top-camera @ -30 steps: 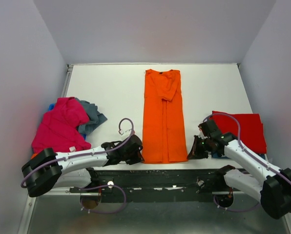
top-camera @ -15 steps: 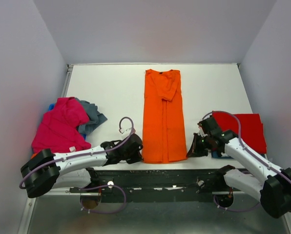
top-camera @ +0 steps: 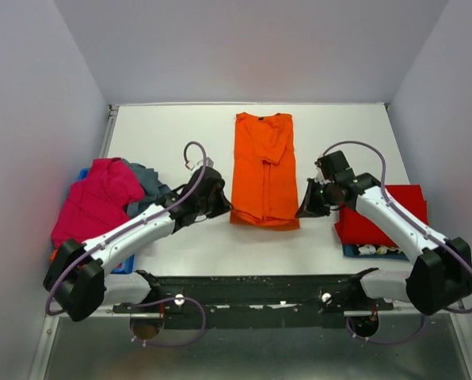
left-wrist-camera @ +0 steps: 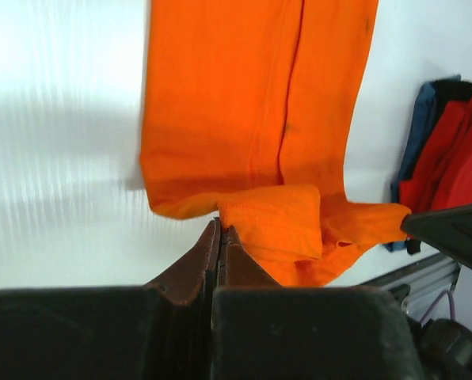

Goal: Fold and stack the t-shirts
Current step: Fold the folded rectangular tshirt in 1/3 of the way

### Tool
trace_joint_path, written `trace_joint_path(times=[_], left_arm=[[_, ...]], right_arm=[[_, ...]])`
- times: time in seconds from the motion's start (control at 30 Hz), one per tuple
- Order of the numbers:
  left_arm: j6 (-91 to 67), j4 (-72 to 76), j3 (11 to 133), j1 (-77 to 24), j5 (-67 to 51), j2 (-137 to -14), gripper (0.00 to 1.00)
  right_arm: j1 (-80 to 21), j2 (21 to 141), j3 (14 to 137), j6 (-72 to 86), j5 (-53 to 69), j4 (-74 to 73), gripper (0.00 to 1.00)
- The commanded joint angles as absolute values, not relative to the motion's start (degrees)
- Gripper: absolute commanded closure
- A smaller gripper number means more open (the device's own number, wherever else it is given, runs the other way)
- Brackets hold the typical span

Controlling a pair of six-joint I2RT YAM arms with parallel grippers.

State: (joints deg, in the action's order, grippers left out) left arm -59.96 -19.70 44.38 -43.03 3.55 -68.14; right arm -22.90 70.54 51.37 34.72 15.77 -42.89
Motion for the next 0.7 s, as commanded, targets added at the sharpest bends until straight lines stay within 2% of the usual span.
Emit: trace_joint_path(times=[0.0, 0.23, 0.67], left_arm=[[-51.9, -18.7, 50.7, -37.6, 1.1, -75.0, 1.00], [-48.9, -15.4, 59.3, -31.6, 0.2, -84.9, 1.00], [-47.2, -14.0, 70.8, -28.0, -3.2, -98.3, 1.00]], right_arm=[[-20.1, 76.3, 56.7, 32.9, 12.9, -41.3, 0.99], [-16.0, 87.1, 65.5, 31.7, 13.2, -39.5, 0.99], [-11.8, 102.6, 82.9, 30.4, 12.4, -42.8, 0.99]])
